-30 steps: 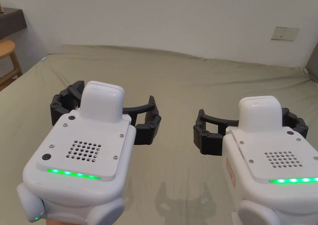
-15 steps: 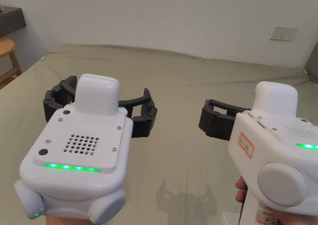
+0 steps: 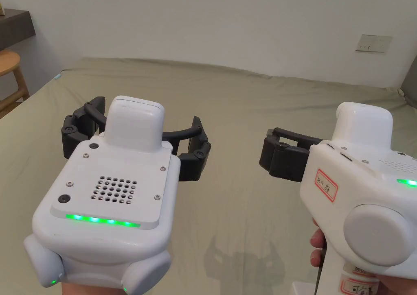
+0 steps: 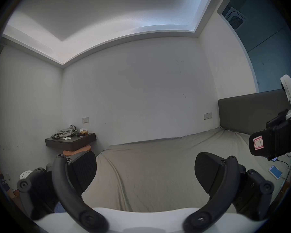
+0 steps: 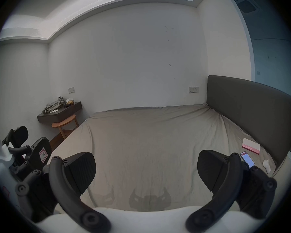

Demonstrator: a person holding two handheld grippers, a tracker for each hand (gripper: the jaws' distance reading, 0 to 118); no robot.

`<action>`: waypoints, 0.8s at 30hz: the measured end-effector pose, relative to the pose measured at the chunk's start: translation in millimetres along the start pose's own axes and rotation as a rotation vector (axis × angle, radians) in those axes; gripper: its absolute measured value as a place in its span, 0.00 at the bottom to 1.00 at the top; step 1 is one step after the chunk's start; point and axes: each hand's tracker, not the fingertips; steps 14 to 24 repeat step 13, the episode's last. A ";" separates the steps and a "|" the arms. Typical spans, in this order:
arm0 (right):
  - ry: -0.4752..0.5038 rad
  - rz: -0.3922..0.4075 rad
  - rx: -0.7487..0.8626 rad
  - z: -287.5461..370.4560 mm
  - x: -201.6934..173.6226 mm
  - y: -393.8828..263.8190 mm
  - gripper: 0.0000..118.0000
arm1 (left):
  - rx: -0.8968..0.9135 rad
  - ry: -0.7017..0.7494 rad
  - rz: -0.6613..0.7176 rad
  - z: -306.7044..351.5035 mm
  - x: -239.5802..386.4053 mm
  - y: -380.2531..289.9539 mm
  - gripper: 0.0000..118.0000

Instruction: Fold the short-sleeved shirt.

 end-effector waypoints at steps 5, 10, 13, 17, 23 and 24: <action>0.011 0.019 -0.057 -6.1 1.1 -0.1 1.00 | -0.002 -0.003 -0.009 -0.6 1.2 -0.3 0.97; 0.072 0.008 -0.051 -7.4 1.0 -3.7 1.00 | -0.004 -0.002 -0.015 -1.9 2.9 -0.8 0.97; 0.077 0.044 -0.012 -7.9 -0.2 -6.0 1.00 | -0.012 0.003 -0.014 -3.4 3.7 -1.3 0.97; 0.077 0.044 -0.012 -7.9 -0.2 -6.0 1.00 | -0.012 0.003 -0.014 -3.4 3.7 -1.3 0.97; 0.077 0.044 -0.012 -7.9 -0.2 -6.0 1.00 | -0.012 0.003 -0.014 -3.4 3.7 -1.3 0.97; 0.077 0.044 -0.012 -7.9 -0.2 -6.0 1.00 | -0.012 0.003 -0.014 -3.4 3.7 -1.3 0.97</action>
